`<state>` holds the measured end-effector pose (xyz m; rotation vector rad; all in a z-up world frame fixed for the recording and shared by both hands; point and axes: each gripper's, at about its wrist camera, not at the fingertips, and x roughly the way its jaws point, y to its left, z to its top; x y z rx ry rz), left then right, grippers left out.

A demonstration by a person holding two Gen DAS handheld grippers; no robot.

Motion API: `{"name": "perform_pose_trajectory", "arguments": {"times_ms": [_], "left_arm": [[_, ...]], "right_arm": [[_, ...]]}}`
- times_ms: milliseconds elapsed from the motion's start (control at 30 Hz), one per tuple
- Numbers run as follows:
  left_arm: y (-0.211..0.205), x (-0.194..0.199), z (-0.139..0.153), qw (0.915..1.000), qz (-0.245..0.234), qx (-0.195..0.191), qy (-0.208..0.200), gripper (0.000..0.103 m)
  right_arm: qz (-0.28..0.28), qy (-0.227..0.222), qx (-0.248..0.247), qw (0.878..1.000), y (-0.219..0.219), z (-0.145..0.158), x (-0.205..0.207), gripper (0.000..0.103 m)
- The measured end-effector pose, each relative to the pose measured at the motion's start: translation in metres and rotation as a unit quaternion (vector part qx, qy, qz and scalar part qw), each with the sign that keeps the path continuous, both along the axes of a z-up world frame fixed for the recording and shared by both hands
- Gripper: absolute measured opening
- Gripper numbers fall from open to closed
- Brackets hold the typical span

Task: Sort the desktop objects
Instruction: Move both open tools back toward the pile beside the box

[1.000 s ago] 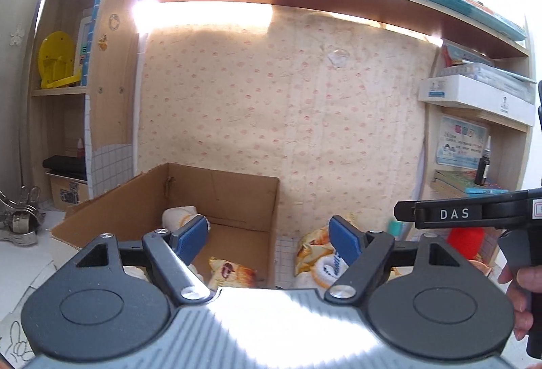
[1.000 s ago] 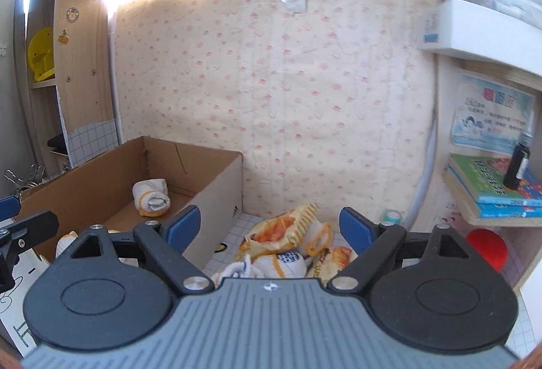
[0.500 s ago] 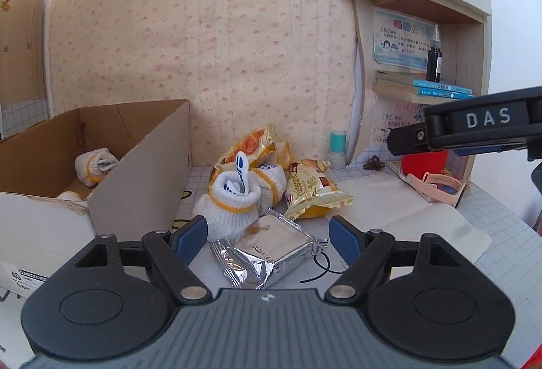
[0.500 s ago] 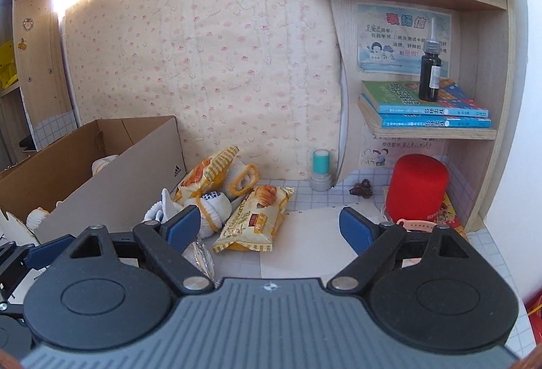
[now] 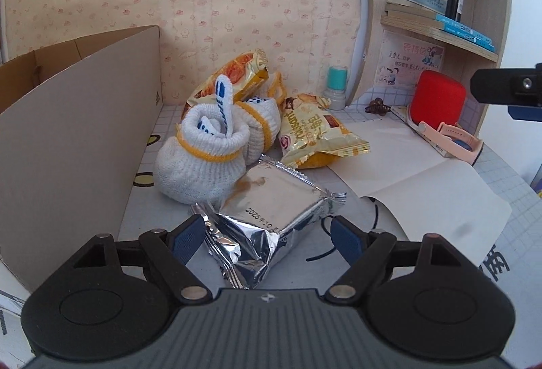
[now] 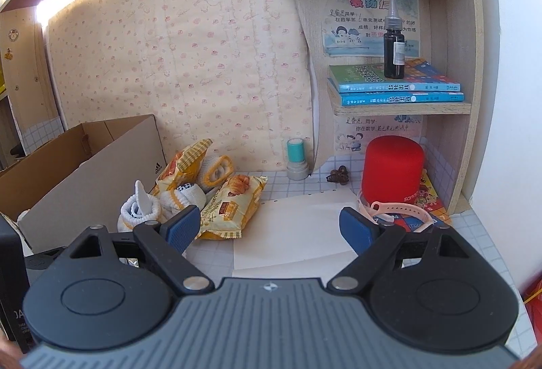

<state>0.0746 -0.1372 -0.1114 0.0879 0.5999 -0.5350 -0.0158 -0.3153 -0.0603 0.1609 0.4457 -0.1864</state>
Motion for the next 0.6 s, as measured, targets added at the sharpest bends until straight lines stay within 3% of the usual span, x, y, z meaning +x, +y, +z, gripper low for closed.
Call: {"name": "perform_pose_trajectory", "arguments": {"times_ms": [100, 167, 333, 467, 600], "left_arm": [[0.004, -0.016, 0.002, 0.9987, -0.036, -0.032, 0.013, 0.085], [0.005, -0.027, 0.003, 0.9984, -0.044, -0.035, 0.001, 0.086], [-0.004, -0.016, 0.005, 0.9989, -0.007, 0.013, -0.044, 0.087], [-0.010, 0.006, 0.000, 0.9985, -0.013, 0.039, -0.036, 0.087], [-0.007, 0.011, 0.000, 0.9991, -0.040, 0.013, -0.002, 0.087]], "right_arm": [[-0.003, -0.001, -0.001, 1.000, -0.002, -0.001, -0.002, 0.087], [-0.008, -0.001, 0.000, 1.000, -0.005, -0.002, -0.004, 0.087], [-0.014, 0.003, 0.005, 1.000, -0.010, -0.007, -0.004, 0.087], [-0.013, 0.005, 0.009, 1.000, -0.010, -0.009, -0.004, 0.087], [-0.012, 0.004, 0.003, 1.000, -0.008, -0.008, -0.006, 0.087]]}}
